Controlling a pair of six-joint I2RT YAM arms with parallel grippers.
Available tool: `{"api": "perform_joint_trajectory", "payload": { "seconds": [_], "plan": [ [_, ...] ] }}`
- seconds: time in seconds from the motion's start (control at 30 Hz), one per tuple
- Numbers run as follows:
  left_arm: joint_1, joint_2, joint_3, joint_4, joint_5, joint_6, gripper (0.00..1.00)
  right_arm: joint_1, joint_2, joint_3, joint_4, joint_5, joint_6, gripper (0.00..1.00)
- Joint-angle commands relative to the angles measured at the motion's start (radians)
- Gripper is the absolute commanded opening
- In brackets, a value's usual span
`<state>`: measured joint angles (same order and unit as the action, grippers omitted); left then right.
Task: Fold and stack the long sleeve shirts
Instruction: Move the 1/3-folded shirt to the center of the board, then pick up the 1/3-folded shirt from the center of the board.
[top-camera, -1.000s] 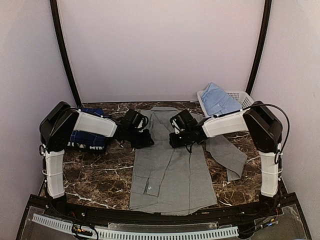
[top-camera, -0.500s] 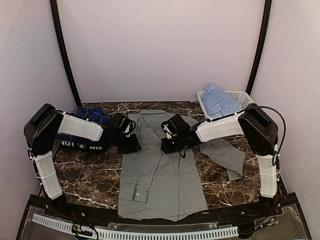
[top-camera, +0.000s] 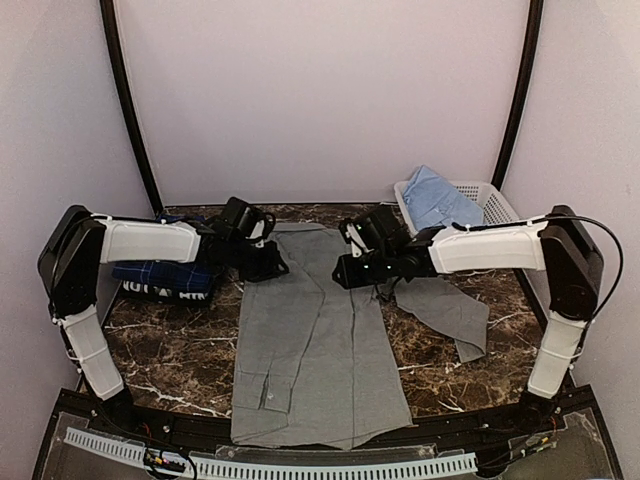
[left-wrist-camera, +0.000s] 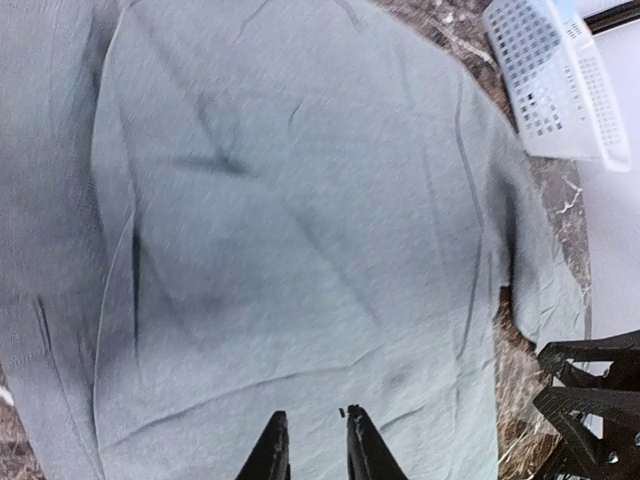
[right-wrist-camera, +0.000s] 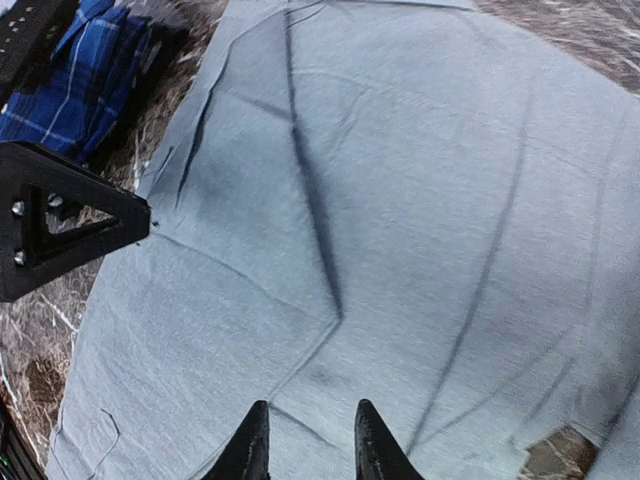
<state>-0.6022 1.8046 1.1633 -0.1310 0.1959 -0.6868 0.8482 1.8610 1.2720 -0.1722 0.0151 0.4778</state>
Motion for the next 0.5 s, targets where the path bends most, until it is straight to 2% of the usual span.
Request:
{"api": "perform_joint_trajectory", "payload": {
  "seconds": [0.0, 0.2, 0.47],
  "plan": [
    [0.007, 0.056, 0.099, -0.028, -0.060, 0.051, 0.19, -0.038, -0.134, -0.106, -0.008, 0.088, 0.014, 0.28],
    [0.024, 0.225, 0.223, -0.020, -0.107, 0.086, 0.17, -0.063, -0.329, -0.245, -0.033, 0.179, 0.035, 0.33],
    [0.057, 0.335, 0.293, 0.038, -0.109, 0.114, 0.17, -0.158, -0.535, -0.452, -0.113, 0.266, 0.113, 0.46]
  ]
}}
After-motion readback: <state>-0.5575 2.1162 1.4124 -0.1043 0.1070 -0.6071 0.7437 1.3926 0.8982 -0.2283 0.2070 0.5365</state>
